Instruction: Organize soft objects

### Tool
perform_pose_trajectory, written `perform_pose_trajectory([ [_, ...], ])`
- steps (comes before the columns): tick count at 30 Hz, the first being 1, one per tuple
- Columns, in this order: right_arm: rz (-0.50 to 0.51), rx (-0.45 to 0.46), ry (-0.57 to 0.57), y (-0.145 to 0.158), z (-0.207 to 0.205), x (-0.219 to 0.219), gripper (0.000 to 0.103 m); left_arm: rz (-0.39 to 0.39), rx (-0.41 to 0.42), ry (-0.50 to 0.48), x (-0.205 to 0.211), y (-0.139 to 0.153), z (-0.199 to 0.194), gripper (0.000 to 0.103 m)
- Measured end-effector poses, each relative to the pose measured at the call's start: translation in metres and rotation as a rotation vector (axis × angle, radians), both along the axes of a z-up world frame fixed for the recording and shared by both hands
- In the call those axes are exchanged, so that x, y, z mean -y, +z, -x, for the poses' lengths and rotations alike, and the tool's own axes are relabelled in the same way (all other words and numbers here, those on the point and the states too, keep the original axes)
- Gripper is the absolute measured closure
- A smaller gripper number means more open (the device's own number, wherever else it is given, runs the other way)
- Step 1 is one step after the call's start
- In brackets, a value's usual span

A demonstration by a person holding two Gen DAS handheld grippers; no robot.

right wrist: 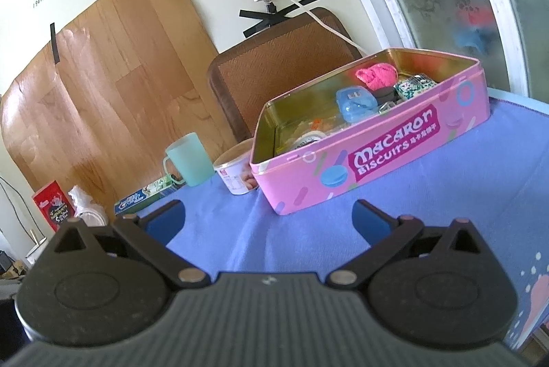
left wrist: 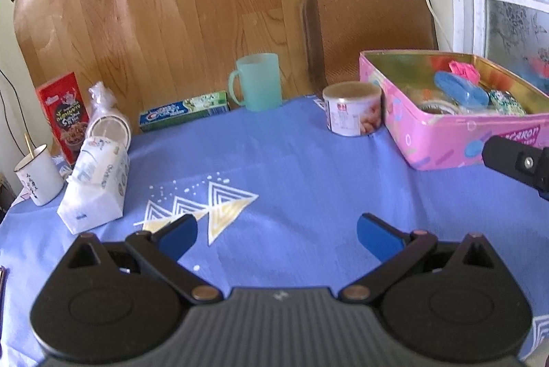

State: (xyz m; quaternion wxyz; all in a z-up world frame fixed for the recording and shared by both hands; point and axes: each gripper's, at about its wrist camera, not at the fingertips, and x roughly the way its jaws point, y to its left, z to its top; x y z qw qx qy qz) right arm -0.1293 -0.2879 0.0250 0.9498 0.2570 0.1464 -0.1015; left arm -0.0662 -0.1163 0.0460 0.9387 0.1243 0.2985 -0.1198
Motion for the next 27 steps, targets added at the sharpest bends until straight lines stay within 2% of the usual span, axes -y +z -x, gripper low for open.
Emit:
perform_pose_trajectory([
  [18,-0.037,-0.041,0.004,-0.009,-0.006,0.004,0.0,-0.012,-0.117,-0.037,0.004,-0.019,-0.007,0.0],
  [27,-0.048,-0.056,0.006,-0.013,-0.007,0.005,0.0,-0.019,-0.137,-0.057,0.007,-0.023,-0.007,0.0],
])
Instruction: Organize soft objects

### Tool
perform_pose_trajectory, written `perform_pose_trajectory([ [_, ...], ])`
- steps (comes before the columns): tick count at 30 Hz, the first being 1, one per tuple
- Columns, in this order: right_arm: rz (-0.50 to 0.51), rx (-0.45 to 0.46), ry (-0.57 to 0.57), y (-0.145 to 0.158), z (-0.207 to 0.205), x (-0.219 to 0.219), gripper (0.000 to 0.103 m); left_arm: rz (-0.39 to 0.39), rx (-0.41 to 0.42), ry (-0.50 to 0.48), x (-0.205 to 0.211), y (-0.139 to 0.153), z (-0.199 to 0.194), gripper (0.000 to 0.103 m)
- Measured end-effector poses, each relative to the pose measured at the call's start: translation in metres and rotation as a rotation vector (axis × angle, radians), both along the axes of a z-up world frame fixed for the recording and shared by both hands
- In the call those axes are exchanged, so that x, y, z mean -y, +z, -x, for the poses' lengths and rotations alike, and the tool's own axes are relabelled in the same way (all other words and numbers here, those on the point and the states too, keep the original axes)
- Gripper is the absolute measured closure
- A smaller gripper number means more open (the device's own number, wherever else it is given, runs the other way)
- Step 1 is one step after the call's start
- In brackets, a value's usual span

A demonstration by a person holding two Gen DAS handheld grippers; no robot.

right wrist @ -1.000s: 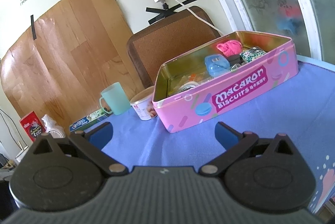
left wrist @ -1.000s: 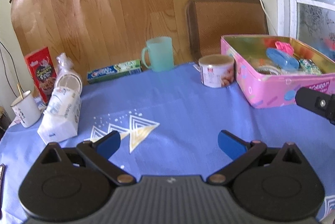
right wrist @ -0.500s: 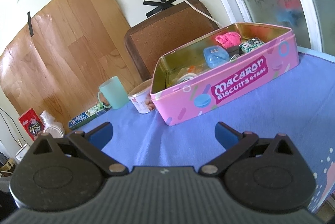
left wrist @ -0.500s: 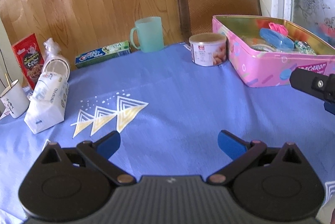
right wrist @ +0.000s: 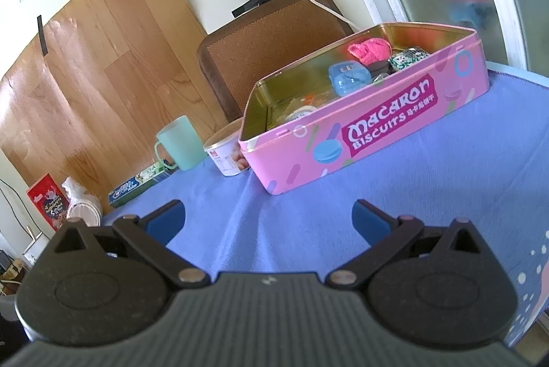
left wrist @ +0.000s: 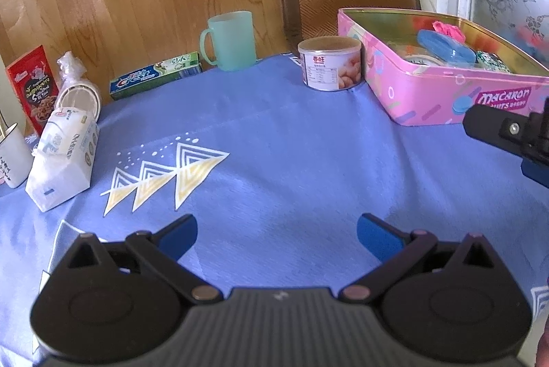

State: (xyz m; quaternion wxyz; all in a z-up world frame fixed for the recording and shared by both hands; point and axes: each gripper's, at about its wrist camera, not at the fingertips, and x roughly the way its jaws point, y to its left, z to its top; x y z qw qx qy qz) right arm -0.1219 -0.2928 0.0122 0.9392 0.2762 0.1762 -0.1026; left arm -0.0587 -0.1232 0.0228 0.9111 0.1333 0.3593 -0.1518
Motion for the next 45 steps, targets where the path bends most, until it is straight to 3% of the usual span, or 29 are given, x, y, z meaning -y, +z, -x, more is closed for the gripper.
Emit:
perform_pose_trajectory([
  [45,-0.013,-0.015,-0.002,-0.0032,-0.002,0.0003,0.0,0.009,-0.052,-0.048,0.0066,-0.004,0.0027,0.0],
])
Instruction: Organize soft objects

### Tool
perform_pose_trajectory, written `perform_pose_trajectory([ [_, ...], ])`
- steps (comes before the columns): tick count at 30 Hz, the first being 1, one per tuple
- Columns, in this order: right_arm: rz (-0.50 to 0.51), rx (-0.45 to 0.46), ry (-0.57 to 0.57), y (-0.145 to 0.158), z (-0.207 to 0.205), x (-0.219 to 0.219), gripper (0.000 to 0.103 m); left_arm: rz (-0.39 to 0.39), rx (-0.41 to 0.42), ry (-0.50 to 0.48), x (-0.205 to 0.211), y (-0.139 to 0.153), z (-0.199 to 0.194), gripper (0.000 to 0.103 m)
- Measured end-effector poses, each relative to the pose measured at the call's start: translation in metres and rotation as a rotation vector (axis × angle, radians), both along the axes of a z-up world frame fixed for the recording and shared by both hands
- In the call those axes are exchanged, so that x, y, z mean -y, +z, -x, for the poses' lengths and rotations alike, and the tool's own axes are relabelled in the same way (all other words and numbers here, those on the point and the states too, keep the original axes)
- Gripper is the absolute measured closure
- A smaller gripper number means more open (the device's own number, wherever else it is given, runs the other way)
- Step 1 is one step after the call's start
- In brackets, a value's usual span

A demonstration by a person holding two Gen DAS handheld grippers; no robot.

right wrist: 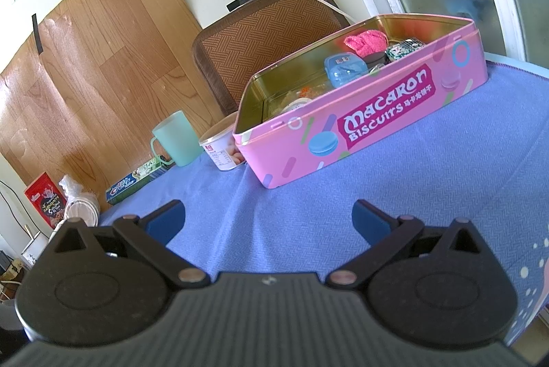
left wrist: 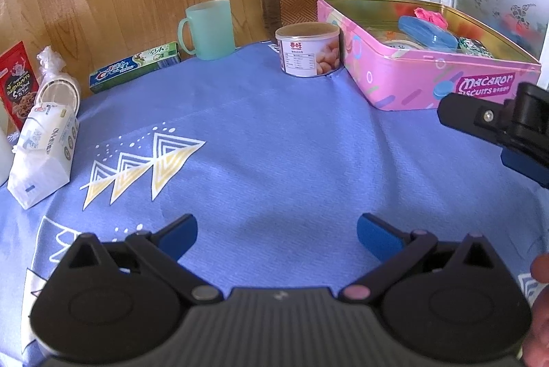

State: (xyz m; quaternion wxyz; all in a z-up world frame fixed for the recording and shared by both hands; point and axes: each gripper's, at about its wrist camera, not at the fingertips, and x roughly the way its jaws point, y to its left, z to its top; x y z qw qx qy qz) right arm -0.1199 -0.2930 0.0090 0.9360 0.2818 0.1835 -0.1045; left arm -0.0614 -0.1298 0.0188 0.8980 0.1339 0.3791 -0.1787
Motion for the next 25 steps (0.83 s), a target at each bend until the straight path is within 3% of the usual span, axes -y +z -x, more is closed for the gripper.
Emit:
perform_pose_trajectory([
  [19,0.008,0.004,-0.011,0.0005,0.0003,0.0003,0.0,0.007,0.009,-0.007,0.0006,0.0036,0.0005,0.0],
  [25,0.008,0.002,-0.012,0.0006,0.0,0.0004,0.0,0.043,0.037,-0.041,-0.0007,0.0081,0.0041,0.0],
])
